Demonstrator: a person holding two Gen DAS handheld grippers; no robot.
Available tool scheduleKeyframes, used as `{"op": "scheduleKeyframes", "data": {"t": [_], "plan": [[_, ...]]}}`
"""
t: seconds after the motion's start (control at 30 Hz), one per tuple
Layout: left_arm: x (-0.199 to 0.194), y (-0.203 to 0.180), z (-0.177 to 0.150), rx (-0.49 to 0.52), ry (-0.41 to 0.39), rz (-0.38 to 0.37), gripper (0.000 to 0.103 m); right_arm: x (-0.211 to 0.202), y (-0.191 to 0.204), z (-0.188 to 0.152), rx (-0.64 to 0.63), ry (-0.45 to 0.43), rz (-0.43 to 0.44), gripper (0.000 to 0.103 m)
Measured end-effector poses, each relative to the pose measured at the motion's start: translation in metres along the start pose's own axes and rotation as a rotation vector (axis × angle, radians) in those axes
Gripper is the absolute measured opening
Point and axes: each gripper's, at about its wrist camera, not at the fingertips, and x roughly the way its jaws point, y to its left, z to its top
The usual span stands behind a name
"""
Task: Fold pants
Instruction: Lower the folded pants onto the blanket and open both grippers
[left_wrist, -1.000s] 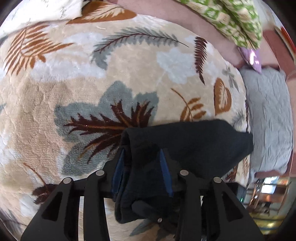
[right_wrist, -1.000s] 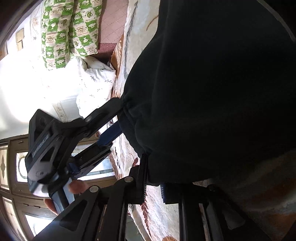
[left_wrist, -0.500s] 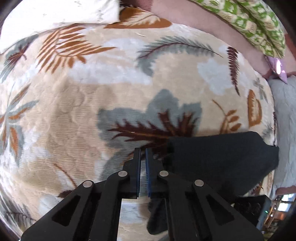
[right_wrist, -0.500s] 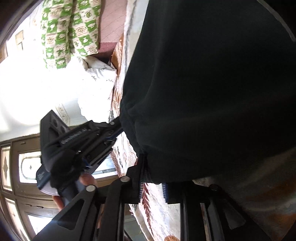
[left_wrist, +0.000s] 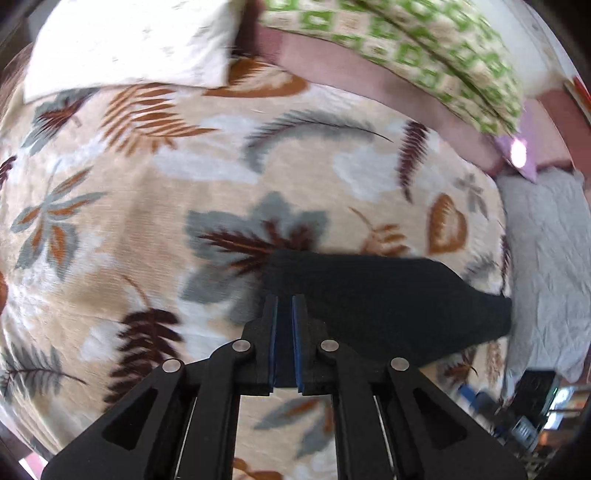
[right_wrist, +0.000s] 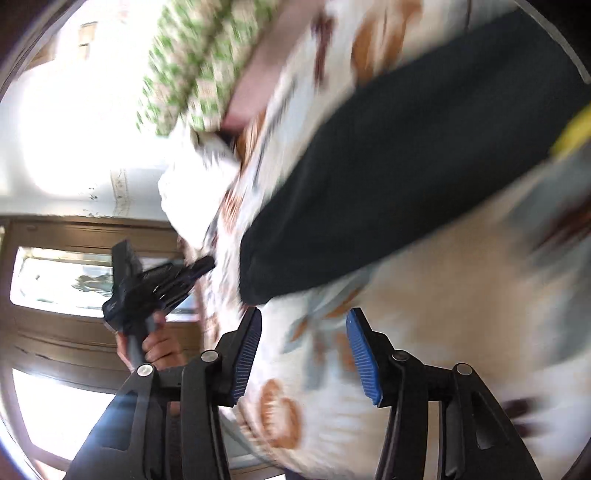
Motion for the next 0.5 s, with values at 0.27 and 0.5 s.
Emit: {"op": "scheduleKeyframes", "data": {"t": [0.27,0.5], "plan": [[0.035,-0.144,-0.037,0.127,0.116,-0.163,0.041,-0.149,-0.038,0.065,-0.133,-0.227,-0.248,0.069],[0.088,-0.245,-0.075,0.121,0.243,-0.277,0.043,-0.189,-0.105,0.112,-0.043,-0.272,-0.354,0.071]]}}
